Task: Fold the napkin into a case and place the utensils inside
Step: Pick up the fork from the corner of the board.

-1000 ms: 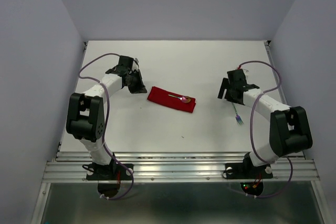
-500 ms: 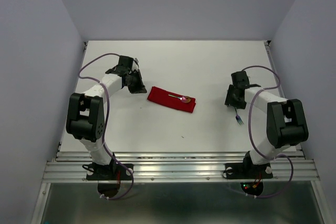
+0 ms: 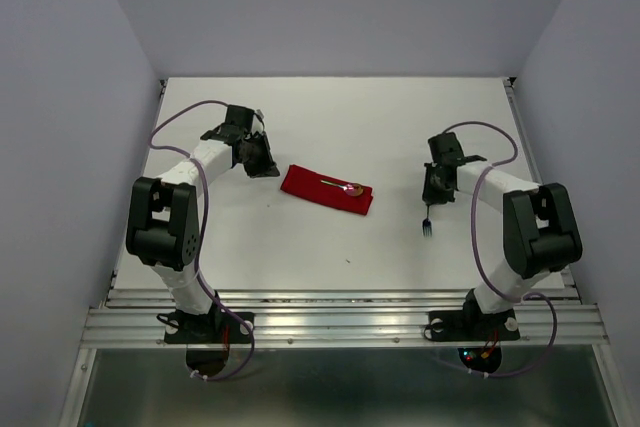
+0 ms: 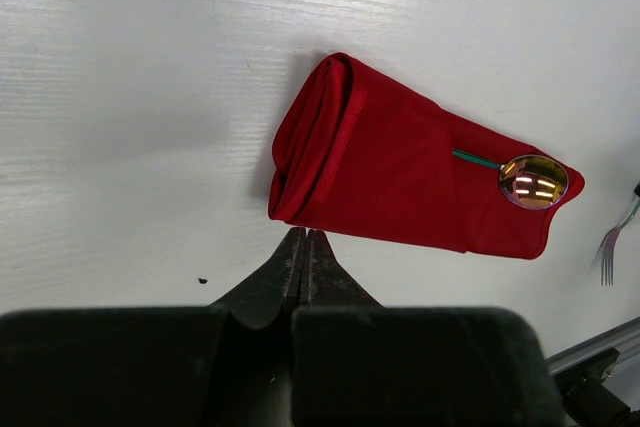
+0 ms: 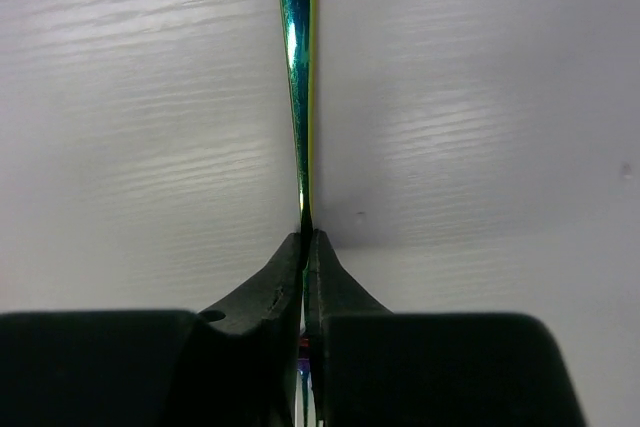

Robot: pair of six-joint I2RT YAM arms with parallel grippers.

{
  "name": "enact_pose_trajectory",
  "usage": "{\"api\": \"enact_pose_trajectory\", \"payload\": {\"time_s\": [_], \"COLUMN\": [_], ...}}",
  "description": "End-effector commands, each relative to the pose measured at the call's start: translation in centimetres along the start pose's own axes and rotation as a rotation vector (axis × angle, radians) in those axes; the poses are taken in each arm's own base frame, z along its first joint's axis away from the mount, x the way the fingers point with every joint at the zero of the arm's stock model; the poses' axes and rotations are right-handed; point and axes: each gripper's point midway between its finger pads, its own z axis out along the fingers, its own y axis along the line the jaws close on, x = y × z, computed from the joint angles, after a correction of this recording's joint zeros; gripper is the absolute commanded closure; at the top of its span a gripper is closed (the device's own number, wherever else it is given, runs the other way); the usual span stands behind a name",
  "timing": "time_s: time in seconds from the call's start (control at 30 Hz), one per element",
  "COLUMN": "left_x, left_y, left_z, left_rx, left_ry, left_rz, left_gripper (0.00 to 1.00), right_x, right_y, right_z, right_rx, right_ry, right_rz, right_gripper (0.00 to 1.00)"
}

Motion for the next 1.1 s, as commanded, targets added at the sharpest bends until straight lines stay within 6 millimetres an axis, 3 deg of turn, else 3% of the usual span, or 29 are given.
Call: {"api": "enact_pose_trajectory", "payload": {"time_s": [0.0,0.1,0.13,0.2,0.43,0.6,0.77,0.83,1.07], "left_x": [-1.3,-1.3,-1.4,-1.3,-1.4,-1.6,-1.5,-1.5,-1.2], "left_y": [-0.9,-0.9,-0.8,-0.7,-0.7,-0.6,-0.6,-0.6,-0.3], "left_z": [-0.5,-0.6,-0.6,-0.5,-0.3,0.0,-0.2,-0.3,-0.1], "left_rx": [0.012,0.009,0.007,0.002,0.000,-0.004,-0.004,-0.006,-0.012], "left_ry": [-0.026,-0.028,-0.029,-0.027,-0.026,-0.024,-0.025,-0.024,-0.019], "left_rz": [0.025,0.025,0.023,0.024,0.022,0.022,0.022,0.024,0.019], "left_gripper": [0.96,0.96,0.96,0.96,0.96,0.96,0.96,0.96,0.96], "right_x": [0.1,-0.2,0.0,0.0,1.6,3.2,3.3,3.3,2.4], "right_y": [4.0,4.5,4.8,4.6,4.7,5.7,6.6,6.4,5.7], "right_z": [-1.0,-1.0,-1.1,-1.3,-2.1,-1.7,-0.7,-0.4,-0.1], "right_rx": [-0.059,-0.020,-0.017,0.000,0.002,-0.007,-0.007,0.008,0.053], "right_ry": [0.024,0.016,0.016,0.010,0.026,0.039,0.042,0.044,0.013], "right_rz": [-0.136,-0.179,-0.191,-0.195,-0.197,-0.229,-0.244,-0.245,-0.281], "right_gripper": [0.93,0.80,0.67,0.56,0.54,0.55,0.61,0.66,0.98]}}
